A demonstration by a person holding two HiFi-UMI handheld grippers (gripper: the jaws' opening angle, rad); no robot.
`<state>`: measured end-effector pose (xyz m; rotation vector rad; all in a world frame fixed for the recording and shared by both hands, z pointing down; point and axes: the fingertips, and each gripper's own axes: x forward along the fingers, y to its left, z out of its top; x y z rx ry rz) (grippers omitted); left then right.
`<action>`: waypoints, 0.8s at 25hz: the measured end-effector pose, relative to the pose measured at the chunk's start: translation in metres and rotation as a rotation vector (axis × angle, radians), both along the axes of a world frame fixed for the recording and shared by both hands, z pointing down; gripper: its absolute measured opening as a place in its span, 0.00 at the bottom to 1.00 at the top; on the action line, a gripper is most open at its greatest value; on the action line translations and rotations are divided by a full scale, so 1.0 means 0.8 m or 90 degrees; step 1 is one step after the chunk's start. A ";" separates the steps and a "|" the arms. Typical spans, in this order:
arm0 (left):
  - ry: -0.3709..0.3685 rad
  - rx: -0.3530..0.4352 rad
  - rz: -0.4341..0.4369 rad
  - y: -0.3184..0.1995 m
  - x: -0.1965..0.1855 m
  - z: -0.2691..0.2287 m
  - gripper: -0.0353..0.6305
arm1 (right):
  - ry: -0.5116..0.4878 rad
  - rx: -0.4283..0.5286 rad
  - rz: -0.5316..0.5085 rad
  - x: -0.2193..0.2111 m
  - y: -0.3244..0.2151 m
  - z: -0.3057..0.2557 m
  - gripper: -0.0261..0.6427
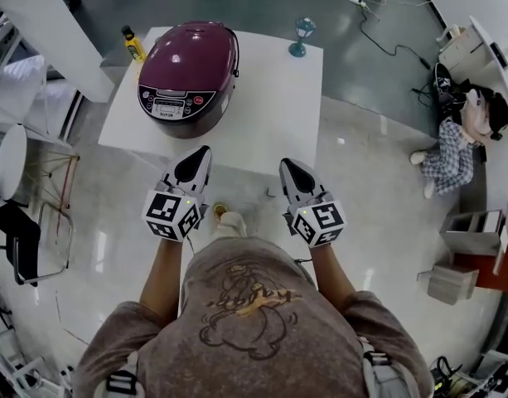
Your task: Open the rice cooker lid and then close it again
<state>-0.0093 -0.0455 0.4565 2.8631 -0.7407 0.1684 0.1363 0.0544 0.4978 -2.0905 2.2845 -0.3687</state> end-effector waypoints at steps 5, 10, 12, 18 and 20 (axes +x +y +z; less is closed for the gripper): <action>0.000 0.000 -0.003 0.004 0.001 0.003 0.09 | 0.003 0.004 0.010 0.000 0.003 0.003 0.04; -0.003 -0.002 -0.010 0.007 0.000 0.005 0.08 | 0.003 0.011 0.008 0.000 0.004 -0.002 0.04; -0.004 -0.002 -0.015 0.006 -0.002 0.006 0.09 | 0.001 0.013 0.009 0.000 0.004 -0.003 0.04; -0.007 -0.001 -0.028 0.004 -0.005 0.007 0.09 | 0.001 0.012 0.012 0.002 0.003 -0.002 0.04; -0.007 -0.001 -0.030 0.004 -0.004 0.007 0.09 | 0.002 0.011 0.014 0.004 0.002 -0.002 0.04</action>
